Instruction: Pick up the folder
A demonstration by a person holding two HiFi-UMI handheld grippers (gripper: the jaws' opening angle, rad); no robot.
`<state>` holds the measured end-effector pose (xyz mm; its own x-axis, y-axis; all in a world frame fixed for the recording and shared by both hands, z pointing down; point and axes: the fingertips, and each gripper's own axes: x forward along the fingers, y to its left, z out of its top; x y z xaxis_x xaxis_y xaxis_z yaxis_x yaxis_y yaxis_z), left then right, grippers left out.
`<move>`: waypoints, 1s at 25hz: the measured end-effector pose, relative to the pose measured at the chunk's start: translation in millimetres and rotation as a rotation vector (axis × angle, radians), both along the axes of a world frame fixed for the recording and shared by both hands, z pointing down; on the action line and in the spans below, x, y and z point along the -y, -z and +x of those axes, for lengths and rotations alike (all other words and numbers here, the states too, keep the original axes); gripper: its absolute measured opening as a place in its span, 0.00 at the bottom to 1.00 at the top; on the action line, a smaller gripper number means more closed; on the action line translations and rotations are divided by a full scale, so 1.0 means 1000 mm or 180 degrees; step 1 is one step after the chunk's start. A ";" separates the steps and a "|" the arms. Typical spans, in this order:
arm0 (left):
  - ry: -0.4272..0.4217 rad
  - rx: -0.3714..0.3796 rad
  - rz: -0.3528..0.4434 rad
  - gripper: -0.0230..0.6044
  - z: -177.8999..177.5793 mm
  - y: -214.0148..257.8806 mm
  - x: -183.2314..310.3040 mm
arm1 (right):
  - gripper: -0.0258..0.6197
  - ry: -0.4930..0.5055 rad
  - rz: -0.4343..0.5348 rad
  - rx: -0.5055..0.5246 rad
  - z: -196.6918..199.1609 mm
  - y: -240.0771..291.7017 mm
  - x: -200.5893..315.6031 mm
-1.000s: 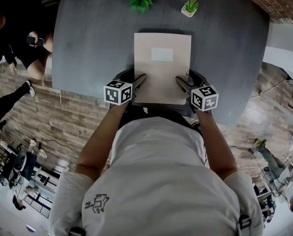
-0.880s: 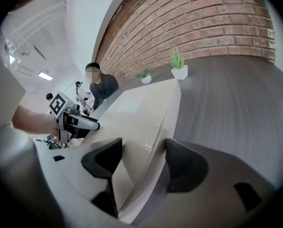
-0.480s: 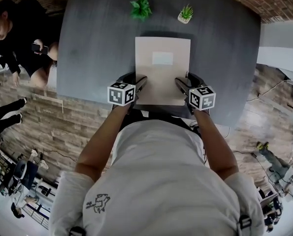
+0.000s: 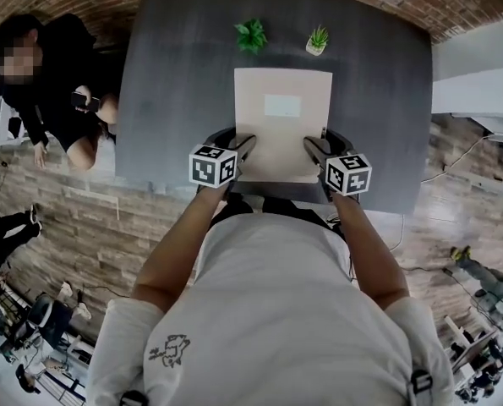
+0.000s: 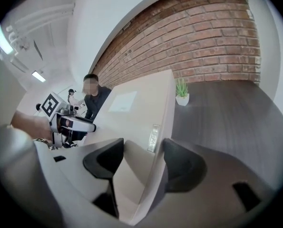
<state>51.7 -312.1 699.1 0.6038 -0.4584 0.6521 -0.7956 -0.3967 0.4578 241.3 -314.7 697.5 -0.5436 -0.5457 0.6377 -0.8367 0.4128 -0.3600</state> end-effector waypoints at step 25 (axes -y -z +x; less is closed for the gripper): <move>-0.0337 0.0043 0.0868 0.43 -0.104 0.115 -0.052 | 0.45 -0.0495 0.0950 -0.0070 -0.103 0.120 -0.074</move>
<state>-52.2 -260.0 583.9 0.6498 -0.5528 0.5217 -0.7485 -0.5848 0.3126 138.5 -241.1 577.5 -0.4271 -0.7855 0.4478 -0.9041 0.3641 -0.2236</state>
